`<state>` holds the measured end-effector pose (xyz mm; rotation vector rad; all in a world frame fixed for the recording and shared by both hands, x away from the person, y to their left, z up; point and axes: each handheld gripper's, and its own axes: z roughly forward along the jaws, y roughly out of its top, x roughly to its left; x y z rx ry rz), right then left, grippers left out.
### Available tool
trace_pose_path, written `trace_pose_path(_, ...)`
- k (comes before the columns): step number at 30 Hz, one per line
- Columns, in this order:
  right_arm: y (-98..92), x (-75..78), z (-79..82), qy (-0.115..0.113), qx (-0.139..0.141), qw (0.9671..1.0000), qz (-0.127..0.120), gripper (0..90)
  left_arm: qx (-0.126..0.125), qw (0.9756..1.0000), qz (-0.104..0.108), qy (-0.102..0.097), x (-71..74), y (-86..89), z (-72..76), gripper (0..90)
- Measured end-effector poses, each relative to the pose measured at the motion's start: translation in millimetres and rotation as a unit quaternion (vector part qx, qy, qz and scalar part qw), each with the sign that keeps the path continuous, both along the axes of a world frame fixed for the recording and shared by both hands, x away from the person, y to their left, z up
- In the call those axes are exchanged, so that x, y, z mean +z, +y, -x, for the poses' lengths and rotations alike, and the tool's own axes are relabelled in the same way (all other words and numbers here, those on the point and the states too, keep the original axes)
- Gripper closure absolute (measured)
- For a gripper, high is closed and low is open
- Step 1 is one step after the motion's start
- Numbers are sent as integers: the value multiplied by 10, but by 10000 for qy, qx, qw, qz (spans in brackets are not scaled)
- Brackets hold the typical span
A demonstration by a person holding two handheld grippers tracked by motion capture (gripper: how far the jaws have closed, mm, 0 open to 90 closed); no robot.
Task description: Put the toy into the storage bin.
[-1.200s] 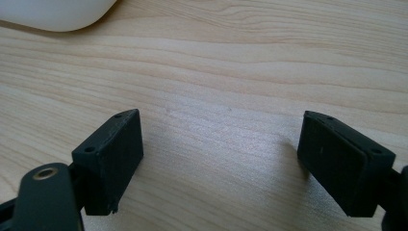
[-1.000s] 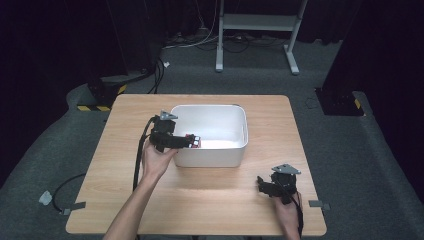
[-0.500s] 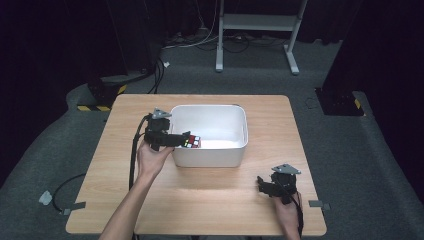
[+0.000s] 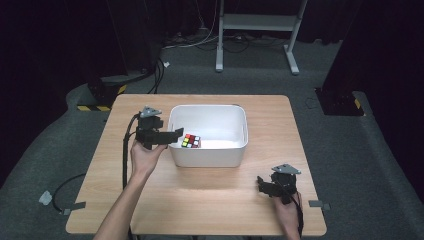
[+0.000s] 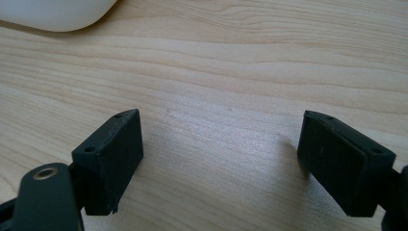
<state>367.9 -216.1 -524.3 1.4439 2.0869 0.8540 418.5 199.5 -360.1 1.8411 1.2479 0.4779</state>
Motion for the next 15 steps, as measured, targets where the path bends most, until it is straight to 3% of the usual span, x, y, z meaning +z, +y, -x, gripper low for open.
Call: trace_pose_path(15, 0, 0, 0, 2, -1, 10000, -2, 160, 130, 9999, -14, -47, 53, 172, 64, 172)
